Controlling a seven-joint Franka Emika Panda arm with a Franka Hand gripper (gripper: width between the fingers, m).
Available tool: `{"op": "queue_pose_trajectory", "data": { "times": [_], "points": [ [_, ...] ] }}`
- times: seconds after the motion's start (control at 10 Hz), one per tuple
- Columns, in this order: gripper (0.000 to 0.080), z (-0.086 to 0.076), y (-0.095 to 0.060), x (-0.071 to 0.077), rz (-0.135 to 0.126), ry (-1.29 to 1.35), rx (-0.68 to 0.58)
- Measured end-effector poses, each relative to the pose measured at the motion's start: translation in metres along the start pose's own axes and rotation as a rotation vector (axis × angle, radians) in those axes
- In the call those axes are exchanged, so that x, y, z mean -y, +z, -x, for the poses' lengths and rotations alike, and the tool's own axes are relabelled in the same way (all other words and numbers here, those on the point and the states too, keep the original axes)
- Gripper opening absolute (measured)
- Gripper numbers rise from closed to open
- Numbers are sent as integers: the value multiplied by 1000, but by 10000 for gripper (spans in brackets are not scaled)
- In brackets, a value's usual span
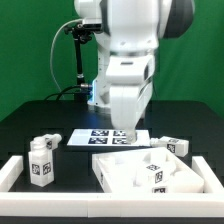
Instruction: Assemble one leg
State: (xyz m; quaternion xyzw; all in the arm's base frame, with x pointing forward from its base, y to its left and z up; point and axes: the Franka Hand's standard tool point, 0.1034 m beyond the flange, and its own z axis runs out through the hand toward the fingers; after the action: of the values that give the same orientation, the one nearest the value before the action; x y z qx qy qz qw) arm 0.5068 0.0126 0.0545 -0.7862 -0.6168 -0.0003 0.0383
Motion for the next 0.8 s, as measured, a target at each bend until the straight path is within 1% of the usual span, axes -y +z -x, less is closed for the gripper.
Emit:
{"op": "queue_pose_trajectory", "data": {
  "times": [0.1,0.2,0.3,0.4,0.5,0.6,0.7,0.8],
  "points": [
    [649,6,12,-2,10,-24,-8],
    [649,10,22,-3,13,-39,-13],
    [649,12,33,0,4,-38,-14],
    [649,11,43,4,-11,-36,-15],
    [649,11,46,5,-17,-36,-15],
    [649,11,46,5,-18,-37,-14],
    [509,12,46,6,-19,-36,-14],
    [509,12,47,6,-19,-36,-14]
  ]
}}
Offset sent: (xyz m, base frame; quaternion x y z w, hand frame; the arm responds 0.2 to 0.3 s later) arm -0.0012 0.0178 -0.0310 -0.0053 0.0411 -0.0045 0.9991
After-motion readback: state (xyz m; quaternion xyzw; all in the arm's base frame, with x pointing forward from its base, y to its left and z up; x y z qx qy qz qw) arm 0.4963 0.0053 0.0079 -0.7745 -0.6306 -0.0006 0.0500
